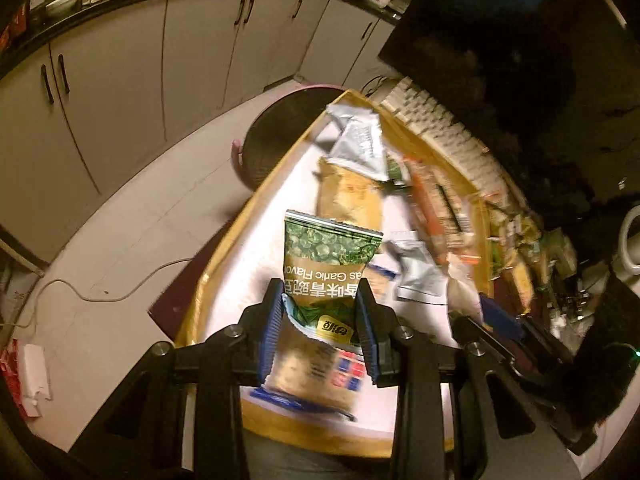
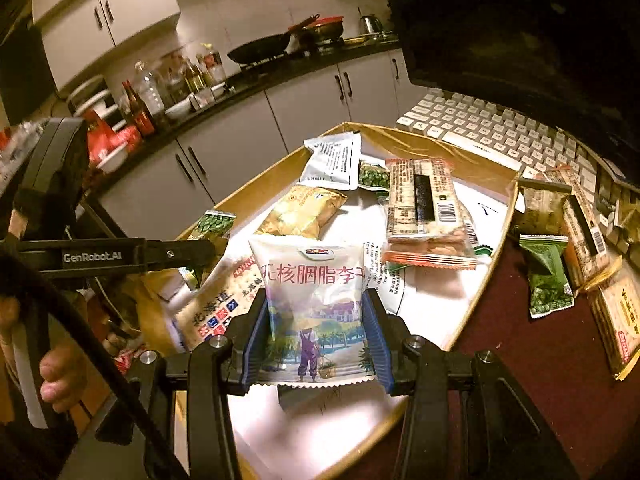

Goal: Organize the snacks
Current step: 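Carry both bags over the tray and open both tools to drop them, then grasp the yellow-labelled square cracker pack with the right tool while the left tool grasps a green snack bag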

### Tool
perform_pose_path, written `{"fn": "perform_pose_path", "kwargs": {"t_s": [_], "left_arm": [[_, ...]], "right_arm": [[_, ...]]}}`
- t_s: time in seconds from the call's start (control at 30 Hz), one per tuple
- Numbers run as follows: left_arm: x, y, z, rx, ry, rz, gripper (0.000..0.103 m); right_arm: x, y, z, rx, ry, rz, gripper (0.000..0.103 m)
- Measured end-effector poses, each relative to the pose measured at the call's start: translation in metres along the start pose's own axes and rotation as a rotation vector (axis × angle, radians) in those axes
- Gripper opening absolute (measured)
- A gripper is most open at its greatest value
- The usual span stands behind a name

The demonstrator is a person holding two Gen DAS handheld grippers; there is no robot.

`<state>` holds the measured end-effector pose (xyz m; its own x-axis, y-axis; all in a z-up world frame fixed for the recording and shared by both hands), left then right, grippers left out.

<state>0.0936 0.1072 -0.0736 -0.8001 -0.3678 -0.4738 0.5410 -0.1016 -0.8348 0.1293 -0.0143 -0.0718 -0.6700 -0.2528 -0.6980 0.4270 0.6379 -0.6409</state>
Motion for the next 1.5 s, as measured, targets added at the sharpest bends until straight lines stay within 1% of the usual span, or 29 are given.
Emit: {"fn": "perform_pose_path", "kwargs": {"t_s": [0.13, 0.23, 0.33, 0.37, 0.43, 0.5, 0.53, 0.57, 0.6, 0.7, 0.8, 0.87, 0.9, 1.0, 1.03, 1.07, 1.1, 1.2, 1.3, 1.4, 1.5], "left_arm": [[-0.003, 0.013, -0.006, -0.032, 0.024, -0.033, 0.037], [-0.004, 0.018, -0.008, -0.045, 0.040, -0.037, 0.038], [-0.004, 0.021, -0.012, -0.054, 0.026, -0.040, 0.041], [-0.004, 0.020, -0.012, -0.049, 0.022, -0.035, 0.042], [-0.002, 0.017, -0.010, -0.037, 0.019, -0.031, 0.050], [-0.002, 0.012, -0.006, -0.008, 0.014, -0.020, 0.062], [-0.002, 0.008, -0.004, 0.000, 0.010, -0.006, 0.065], [-0.002, 0.006, -0.003, -0.002, 0.011, 0.007, 0.072], [-0.002, 0.001, -0.001, -0.015, 0.018, 0.029, 0.077], [-0.002, -0.012, 0.008, -0.059, 0.053, 0.093, 0.078], [0.000, -0.028, 0.027, -0.039, 0.078, 0.147, 0.078], [0.004, -0.035, 0.047, -0.004, 0.110, 0.167, 0.080], [0.008, -0.037, 0.058, 0.017, 0.127, 0.169, 0.080], [0.019, -0.034, 0.092, 0.061, 0.190, 0.148, 0.081], [0.024, -0.032, 0.105, 0.076, 0.214, 0.138, 0.081], [0.029, -0.029, 0.116, 0.091, 0.238, 0.128, 0.081], [0.035, -0.027, 0.126, 0.102, 0.256, 0.119, 0.081], [0.054, -0.019, 0.154, 0.132, 0.300, 0.078, 0.081], [0.068, -0.009, 0.173, 0.127, 0.332, 0.037, 0.081], [0.074, -0.006, 0.187, 0.129, 0.359, 0.031, 0.081], [0.080, -0.005, 0.192, 0.138, 0.369, 0.025, 0.081]], "right_arm": [[0.005, 0.003, -0.004, 0.018, -0.021, -0.010, 0.046], [0.008, 0.006, -0.006, 0.027, -0.028, -0.016, 0.048], [0.010, 0.008, -0.005, 0.030, -0.015, -0.023, 0.049], [0.011, 0.008, -0.005, 0.027, -0.010, -0.027, 0.051], [0.012, 0.006, -0.004, 0.014, -0.002, -0.024, 0.056], [0.010, -0.002, -0.007, -0.023, 0.011, 0.002, 0.060], [0.008, -0.005, -0.007, -0.038, 0.019, 0.014, 0.066], [0.007, -0.008, -0.006, -0.045, 0.028, 0.024, 0.069], [0.005, -0.013, -0.004, -0.042, 0.037, 0.037, 0.069], [0.002, -0.033, 0.005, -0.074, 0.069, 0.078, 0.069], [0.002, -0.053, 0.030, -0.093, 0.134, 0.106, 0.069], [0.003, -0.067, 0.054, -0.075, 0.174, 0.125, 0.069], [0.005, -0.078, 0.073, -0.054, 0.200, 0.134, 0.069], [0.014, -0.091, 0.116, 0.006, 0.248, 0.107, 0.074], [0.019, -0.093, 0.135, 0.045, 0.268, 0.073, 0.074], [0.023, -0.095, 0.151, 0.077, 0.287, 0.058, 0.074], [0.026, -0.098, 0.171, 0.120, 0.312, 0.046, 0.074], [0.030, -0.104, 0.213, 0.196, 0.363, 0.027, 0.075], [0.031, -0.098, 0.245, 0.238, 0.425, -0.005, 0.075], [0.029, -0.089, 0.269, 0.306, 0.457, -0.042, 0.075], [0.030, -0.078, 0.267, 0.285, 0.431, -0.080, 0.075]]}}
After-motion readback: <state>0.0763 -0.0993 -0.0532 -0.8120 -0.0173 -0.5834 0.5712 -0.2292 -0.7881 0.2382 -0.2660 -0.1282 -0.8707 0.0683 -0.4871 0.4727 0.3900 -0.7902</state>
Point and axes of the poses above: each gripper's, at about its wrist camera, not at the fingertips, and y roughly the way its jaws point, z to its right, x to its underside, the point moved 10 cm from there along y, roughly the way its jaws point, and after that the axes turned 3 degrees about -x, right-handed, at the moved point
